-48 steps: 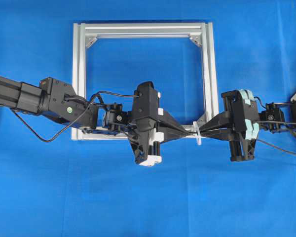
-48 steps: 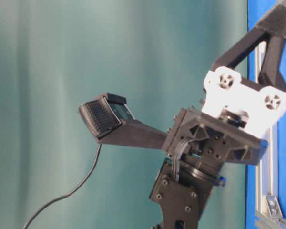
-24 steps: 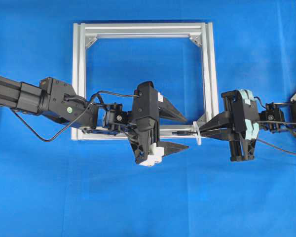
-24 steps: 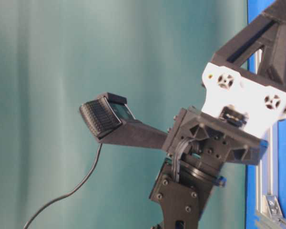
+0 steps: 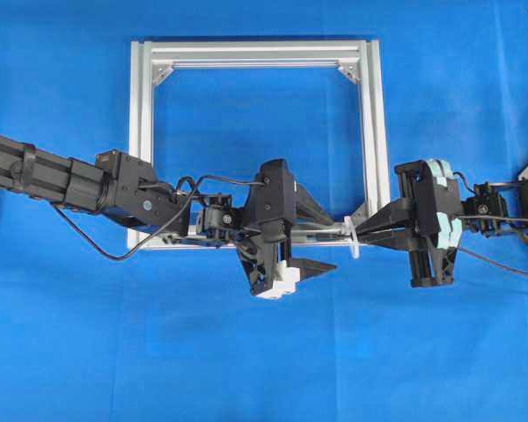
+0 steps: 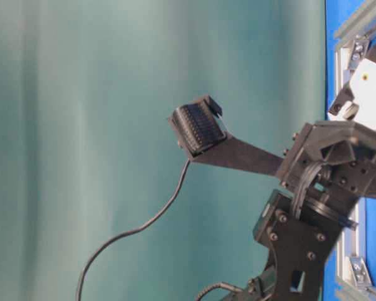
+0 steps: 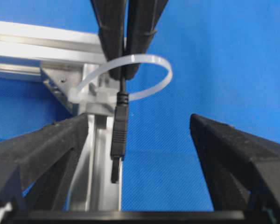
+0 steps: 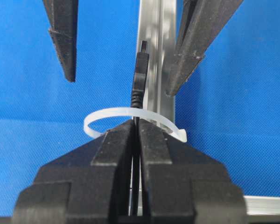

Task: Insert the wire through the string loop located on the right side.
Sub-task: 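Open the left gripper around the USB plug beyond the loop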

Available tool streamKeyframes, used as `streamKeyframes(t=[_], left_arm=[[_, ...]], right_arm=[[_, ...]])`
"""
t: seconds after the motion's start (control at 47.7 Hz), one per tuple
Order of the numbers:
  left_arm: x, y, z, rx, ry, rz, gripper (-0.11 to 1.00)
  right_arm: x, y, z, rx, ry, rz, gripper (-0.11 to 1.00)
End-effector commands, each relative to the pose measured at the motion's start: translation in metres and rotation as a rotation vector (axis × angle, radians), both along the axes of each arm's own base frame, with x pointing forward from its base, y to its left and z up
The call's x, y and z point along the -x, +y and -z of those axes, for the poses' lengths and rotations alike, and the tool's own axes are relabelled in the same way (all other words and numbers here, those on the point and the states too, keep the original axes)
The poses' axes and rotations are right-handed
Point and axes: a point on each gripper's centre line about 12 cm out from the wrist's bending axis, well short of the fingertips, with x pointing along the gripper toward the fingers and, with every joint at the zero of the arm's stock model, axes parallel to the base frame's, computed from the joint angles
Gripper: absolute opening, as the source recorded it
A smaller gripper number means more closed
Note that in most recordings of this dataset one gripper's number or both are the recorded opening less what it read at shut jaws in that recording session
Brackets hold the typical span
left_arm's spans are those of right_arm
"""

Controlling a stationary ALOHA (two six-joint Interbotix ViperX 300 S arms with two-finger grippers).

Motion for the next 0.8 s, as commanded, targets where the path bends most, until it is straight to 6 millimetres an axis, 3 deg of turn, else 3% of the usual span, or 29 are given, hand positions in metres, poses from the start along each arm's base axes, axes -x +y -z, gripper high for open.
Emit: streamKeyframes(t=[0.0,0.776], left_arm=[[-0.0043,-0.0013,-0.0153,0.004,-0.041,0.002,0.84],[-0.0002,-0.0025,-0.0105,0.001,-0.011,0.007,0.84]], right_arm=[[-0.0050,0.0004,-0.0063,-0.004,-0.026,0.002,-0.04],[-0.0057,0.0005,-0.0072,-0.005,-0.032,0.002,-0.04]])
